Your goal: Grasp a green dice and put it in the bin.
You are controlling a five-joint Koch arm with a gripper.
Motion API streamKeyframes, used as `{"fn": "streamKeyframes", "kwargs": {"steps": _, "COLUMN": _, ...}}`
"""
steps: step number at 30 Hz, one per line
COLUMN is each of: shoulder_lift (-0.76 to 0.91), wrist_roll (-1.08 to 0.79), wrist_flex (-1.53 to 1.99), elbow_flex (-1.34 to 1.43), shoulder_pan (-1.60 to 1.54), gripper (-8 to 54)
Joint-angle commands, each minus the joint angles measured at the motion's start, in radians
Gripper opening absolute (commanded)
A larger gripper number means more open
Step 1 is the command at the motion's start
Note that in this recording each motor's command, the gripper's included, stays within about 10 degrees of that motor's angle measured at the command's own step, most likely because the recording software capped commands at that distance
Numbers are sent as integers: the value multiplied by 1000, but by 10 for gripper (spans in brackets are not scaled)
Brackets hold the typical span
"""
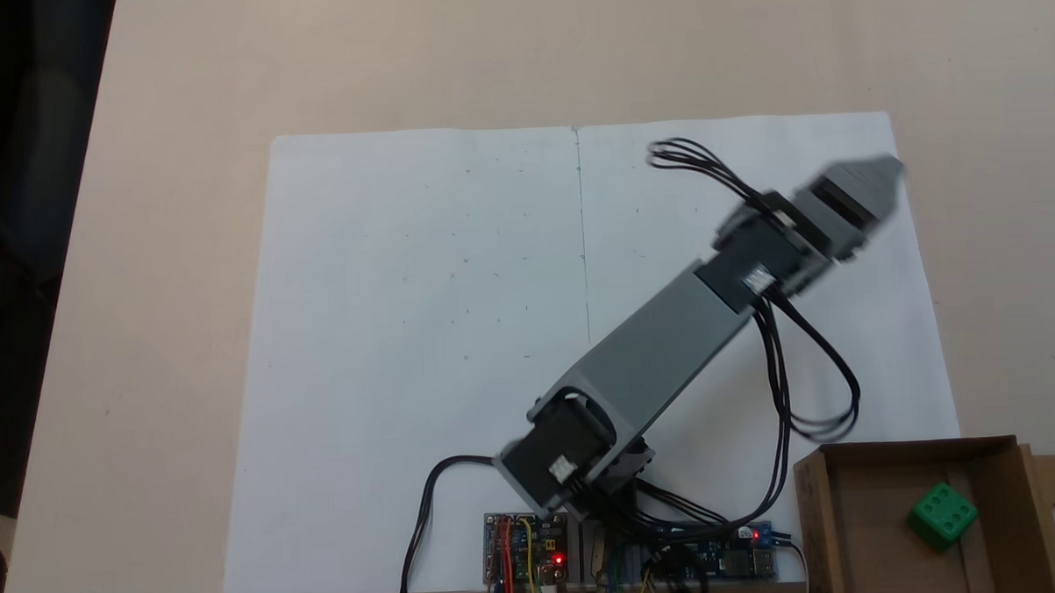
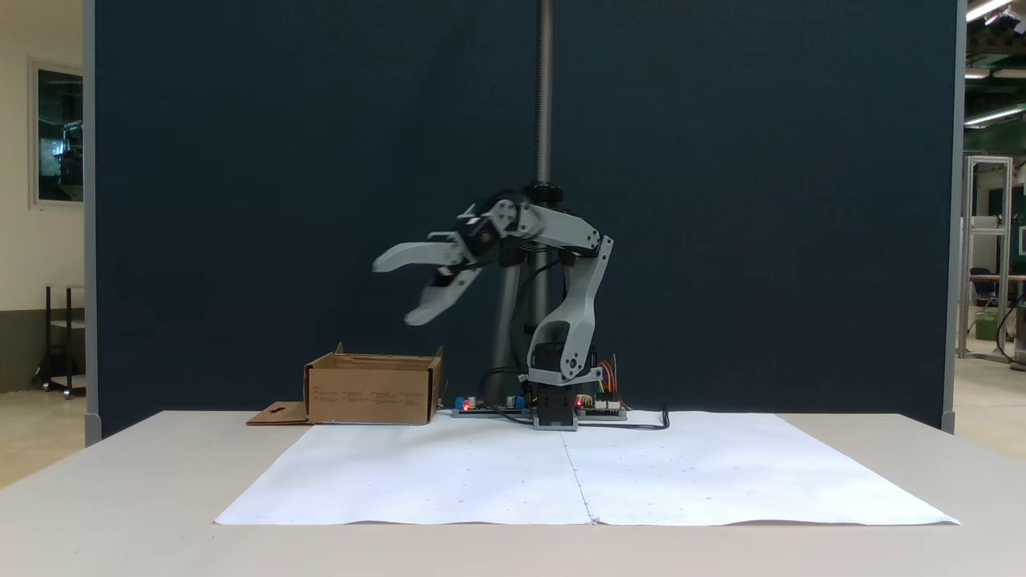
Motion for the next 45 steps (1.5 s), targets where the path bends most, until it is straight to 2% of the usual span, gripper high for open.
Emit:
{"fn": "streamKeyframes", "kwargs": {"steps": 1, "shoulder_lift": 51, "wrist_roll": 118, "wrist_flex": -23, "elbow_flex": -21, "shoulder_pan": -106, "gripper": 434}}
{"fn": "streamKeyframes", "kwargs": {"steps": 9, "shoulder_lift": 80, "wrist_roll": 132, "wrist_flex": -87, "elbow_flex": 26, "shoulder_pan": -511, "gripper": 435}}
{"fn": "streamKeyframes", "kwargs": {"steps": 16, "shoulder_lift": 175, "wrist_roll": 120, "wrist_flex": -313, "elbow_flex": 256, "shoulder_pan": -699, "gripper": 431}}
{"fn": "streamKeyframes", "kwargs": {"steps": 25, "shoulder_lift": 383, "wrist_roll": 75, "wrist_flex": -596, "elbow_flex": 586, "shoulder_pan": -781, "gripper": 430}}
{"fn": "streamKeyframes", "kwargs": {"steps": 45, "shoulder_lift": 405, "wrist_roll": 40, "wrist_flex": -1227, "elbow_flex": 1163, "shoulder_pan": -775, "gripper": 430}}
